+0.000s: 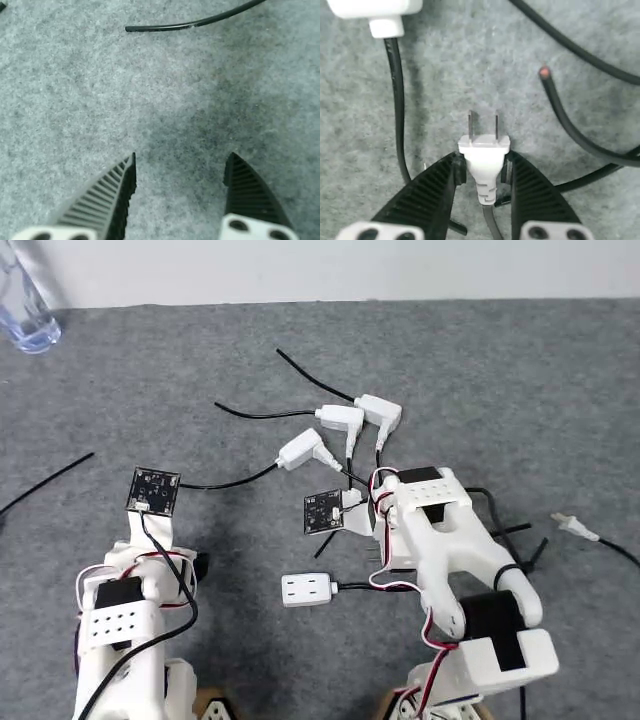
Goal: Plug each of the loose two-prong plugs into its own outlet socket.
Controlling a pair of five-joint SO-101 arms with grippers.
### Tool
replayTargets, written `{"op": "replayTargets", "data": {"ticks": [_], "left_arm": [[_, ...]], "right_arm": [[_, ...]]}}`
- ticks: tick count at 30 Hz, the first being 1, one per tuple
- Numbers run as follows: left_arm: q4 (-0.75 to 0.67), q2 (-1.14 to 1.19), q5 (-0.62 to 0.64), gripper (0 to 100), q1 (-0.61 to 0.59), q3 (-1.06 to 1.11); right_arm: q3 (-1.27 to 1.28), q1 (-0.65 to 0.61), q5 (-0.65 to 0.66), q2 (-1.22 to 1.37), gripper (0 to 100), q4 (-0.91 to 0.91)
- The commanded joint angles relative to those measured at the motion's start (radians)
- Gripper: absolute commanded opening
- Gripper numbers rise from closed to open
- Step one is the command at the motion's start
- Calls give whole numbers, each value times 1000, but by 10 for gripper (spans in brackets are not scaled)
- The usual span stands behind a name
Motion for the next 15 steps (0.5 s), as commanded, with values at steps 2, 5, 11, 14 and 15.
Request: {"op": "replayTargets", "data": {"ticks": [2, 5, 11, 14, 15], "left_arm": [[-21, -17, 8, 272, 8, -8], [-21, -17, 8, 272, 8, -8], [-18, -17, 9, 272, 29, -8], [-17, -17, 12, 272, 55, -10], [-17, -17, 12, 272, 63, -12]], "right_arm": [[-20, -4, 83, 19, 82, 2], [-20, -2, 127, 21, 13, 30], [-41, -25, 52, -10, 9, 90], [-48, -65, -63, -85, 9, 139], [-48, -85, -106, -120, 9, 157]]}}
